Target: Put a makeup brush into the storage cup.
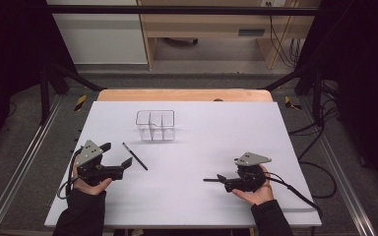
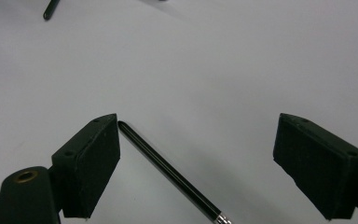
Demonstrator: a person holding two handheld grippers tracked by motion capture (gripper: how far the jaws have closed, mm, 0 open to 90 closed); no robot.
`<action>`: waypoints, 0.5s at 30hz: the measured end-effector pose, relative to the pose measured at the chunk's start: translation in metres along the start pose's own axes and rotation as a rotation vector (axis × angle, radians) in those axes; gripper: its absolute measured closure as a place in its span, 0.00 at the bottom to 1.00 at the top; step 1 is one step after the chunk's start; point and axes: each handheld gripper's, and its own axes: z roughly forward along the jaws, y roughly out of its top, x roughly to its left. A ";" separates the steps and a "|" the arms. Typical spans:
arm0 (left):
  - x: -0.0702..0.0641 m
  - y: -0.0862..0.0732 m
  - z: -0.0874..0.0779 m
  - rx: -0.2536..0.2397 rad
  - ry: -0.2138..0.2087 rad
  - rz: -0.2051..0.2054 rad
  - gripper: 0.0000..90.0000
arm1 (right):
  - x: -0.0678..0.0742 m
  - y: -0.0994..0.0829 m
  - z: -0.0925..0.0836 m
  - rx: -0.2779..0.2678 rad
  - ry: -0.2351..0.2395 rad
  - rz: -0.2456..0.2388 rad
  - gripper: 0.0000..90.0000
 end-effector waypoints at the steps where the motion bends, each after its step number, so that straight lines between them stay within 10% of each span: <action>1: 0.000 0.000 0.000 0.001 0.000 0.001 0.07 | 0.001 -0.001 0.001 0.007 0.004 -0.004 0.17; 15: -0.001 0.000 0.001 0.002 -0.004 0.004 0.07 | 0.010 -0.012 0.023 0.100 0.032 -0.039 0.30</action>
